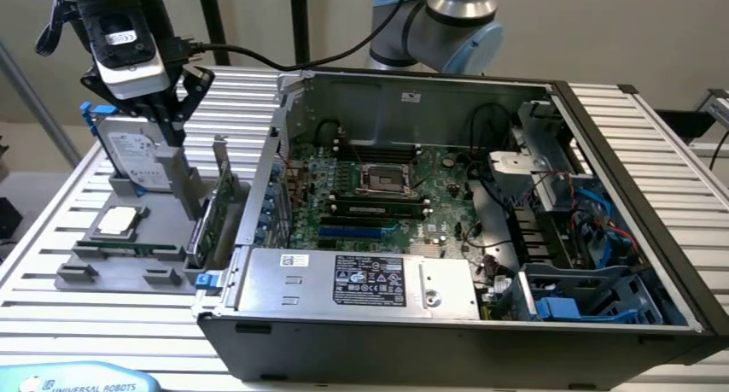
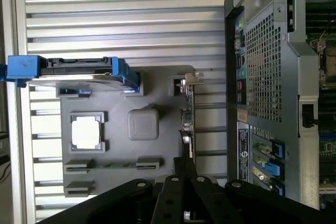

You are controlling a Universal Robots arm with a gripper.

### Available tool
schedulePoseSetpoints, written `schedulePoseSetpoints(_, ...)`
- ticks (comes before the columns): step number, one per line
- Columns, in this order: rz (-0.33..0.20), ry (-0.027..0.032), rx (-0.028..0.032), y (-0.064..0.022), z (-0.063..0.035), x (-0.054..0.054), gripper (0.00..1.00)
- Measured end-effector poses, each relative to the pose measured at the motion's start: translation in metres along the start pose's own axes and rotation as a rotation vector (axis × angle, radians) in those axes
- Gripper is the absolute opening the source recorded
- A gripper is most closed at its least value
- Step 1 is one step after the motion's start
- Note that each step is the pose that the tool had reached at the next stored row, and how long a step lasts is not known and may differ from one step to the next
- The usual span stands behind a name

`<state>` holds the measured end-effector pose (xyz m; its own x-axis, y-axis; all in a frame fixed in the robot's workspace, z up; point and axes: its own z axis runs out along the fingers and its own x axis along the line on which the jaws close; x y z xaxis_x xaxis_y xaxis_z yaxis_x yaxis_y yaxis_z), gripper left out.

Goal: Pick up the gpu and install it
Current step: 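Pick up the gpu and move the gpu toward the slot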

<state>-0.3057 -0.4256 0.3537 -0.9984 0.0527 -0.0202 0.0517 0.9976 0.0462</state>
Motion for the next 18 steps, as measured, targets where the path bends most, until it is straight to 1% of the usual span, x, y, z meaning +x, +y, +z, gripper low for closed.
schedulePoseSetpoints(5, 0.0, 0.0, 0.0, 0.0, 0.0, 0.0, 0.12)
schedulePoseSetpoints(8, 0.0, -0.0001, -0.0001, 0.0, 0.0001, 0.0, 0.3)
schedulePoseSetpoints(9, 0.0, -0.0001, -0.0001, 0.0, 0.0001, 0.0, 0.3)
schedulePoseSetpoints(10, 0.0, -0.0001, -0.0001, 0.0, 0.0001, 0.0, 0.36)
schedulePoseSetpoints(11, 0.0, -0.0001, 0.0, 0.0, 0.0001, 0.0, 0.36)
schedulePoseSetpoints(13, 0.0, -0.0001, -0.0001, 0.0, 0.0001, 0.0, 0.47)
schedulePoseSetpoints(14, 0.0, 0.0, 0.0, 0.0, 0.0001, 0.0, 0.47)
schedulePoseSetpoints(15, 0.0, 0.0, 0.0001, 0.0, 0.0003, 0.0, 0.54)
schedulePoseSetpoints(18, 0.0, -0.001, 0.0003, -0.0002, 0.005, -0.0003, 0.54)
